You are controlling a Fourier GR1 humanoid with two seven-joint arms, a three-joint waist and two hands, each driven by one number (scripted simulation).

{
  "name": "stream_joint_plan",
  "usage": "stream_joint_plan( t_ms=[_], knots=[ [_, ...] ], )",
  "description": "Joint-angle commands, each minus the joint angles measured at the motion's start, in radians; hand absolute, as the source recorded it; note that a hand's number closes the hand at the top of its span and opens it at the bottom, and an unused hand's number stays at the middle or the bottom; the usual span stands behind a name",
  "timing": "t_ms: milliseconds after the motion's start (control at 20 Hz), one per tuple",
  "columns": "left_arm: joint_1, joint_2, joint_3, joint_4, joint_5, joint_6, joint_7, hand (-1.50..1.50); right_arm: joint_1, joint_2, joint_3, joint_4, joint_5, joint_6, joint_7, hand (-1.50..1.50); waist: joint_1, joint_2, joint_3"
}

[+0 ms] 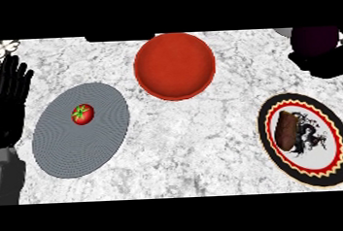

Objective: Pick the eggplant from the plate and place it in the bowl

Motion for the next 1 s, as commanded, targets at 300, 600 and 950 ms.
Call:
stream_joint_plan(
  t_ms=[300, 600, 950],
  knots=[
    [-0.04, 0.017, 0.012, 0.042, 0.003, -0.017, 0.001, 0.0, -0.182, 0.171, 0.2, 0.278, 0.108, -0.127, 0.082, 1.5, 0.002, 0.003, 0.001],
    [-0.028, 0.039, 0.033, -0.016, 0.038, -0.036, 0.058, 0.0, -0.216, 0.202, 0.216, 0.569, 0.163, -0.256, -0.052, 1.5, 0.015, 0.007, 0.001],
    [-0.061, 0.054, 0.055, 0.04, 0.039, -0.044, 0.025, 0.0, -0.274, 0.31, 0.315, 0.81, 0.31, -0.497, -0.034, 1.5, 0.016, 0.009, 0.0]
  ],
)
